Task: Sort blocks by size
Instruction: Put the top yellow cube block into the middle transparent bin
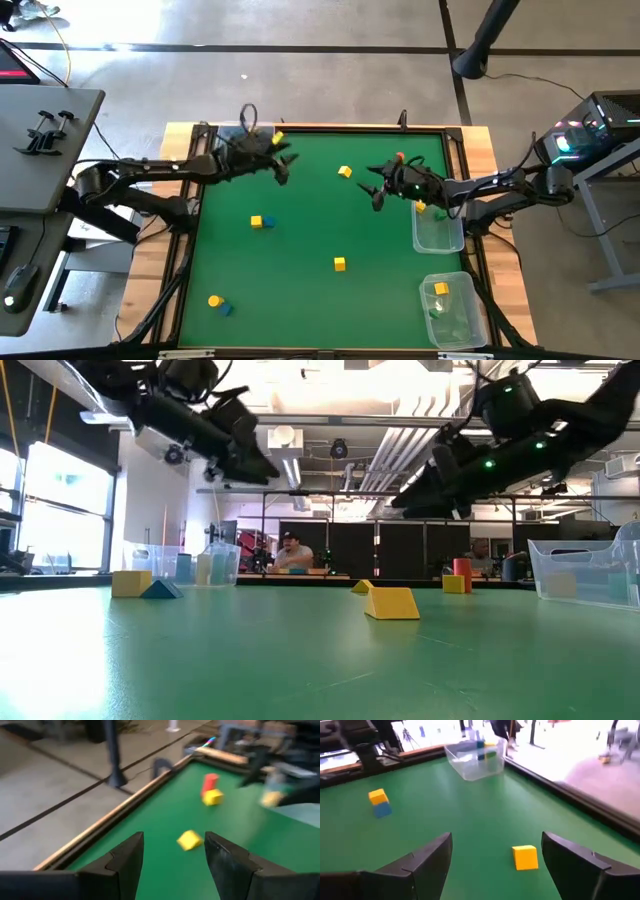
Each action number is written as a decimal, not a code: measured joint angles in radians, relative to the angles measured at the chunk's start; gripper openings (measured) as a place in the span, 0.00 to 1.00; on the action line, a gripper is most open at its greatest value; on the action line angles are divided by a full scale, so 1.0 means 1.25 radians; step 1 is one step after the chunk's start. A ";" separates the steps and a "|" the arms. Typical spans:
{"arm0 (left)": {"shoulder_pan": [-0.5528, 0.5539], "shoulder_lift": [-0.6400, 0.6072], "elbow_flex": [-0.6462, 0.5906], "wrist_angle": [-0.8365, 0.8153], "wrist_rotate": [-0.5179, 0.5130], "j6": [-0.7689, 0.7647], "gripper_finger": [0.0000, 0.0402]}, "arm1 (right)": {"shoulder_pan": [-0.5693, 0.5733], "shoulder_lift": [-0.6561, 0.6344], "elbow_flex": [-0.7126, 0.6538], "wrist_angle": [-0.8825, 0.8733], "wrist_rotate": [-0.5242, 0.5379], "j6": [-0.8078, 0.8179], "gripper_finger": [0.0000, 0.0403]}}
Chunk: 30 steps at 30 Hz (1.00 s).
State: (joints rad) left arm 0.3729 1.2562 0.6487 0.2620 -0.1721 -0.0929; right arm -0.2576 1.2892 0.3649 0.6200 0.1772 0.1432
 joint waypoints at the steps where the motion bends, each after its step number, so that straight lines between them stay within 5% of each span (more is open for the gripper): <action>1: -0.023 0.013 0.000 0.024 -0.007 0.000 0.48 | -0.015 0.000 0.017 -0.036 -0.022 0.013 0.73; 4: -0.080 0.059 0.000 0.105 -0.042 0.008 0.48 | -0.062 -0.001 0.102 -0.251 -0.101 0.011 0.73; 9: -0.134 0.146 0.000 0.210 -0.127 -0.005 0.48 | -0.116 0.012 0.278 -0.718 -0.093 -0.023 0.73; 12: -0.153 0.194 0.000 0.244 -0.172 -0.009 0.48 | -0.140 0.037 0.328 -0.863 -0.094 -0.031 0.73; 18: -0.169 0.255 0.000 0.272 -0.194 -0.021 0.48 | -0.182 0.104 0.319 -0.863 -0.094 -0.052 0.73; 24: -0.168 0.266 0.000 0.280 -0.195 -0.022 0.48 | -0.189 0.172 0.319 -0.824 0.019 -0.026 0.73; 30: -0.168 0.266 0.000 0.287 -0.195 -0.016 0.48 | -0.204 0.196 0.321 -0.816 0.007 -0.018 0.73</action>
State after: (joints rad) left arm 0.1627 1.5887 0.6487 0.6212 -0.4159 -0.1135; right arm -0.5129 1.5336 0.7666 -0.3996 0.1857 0.1204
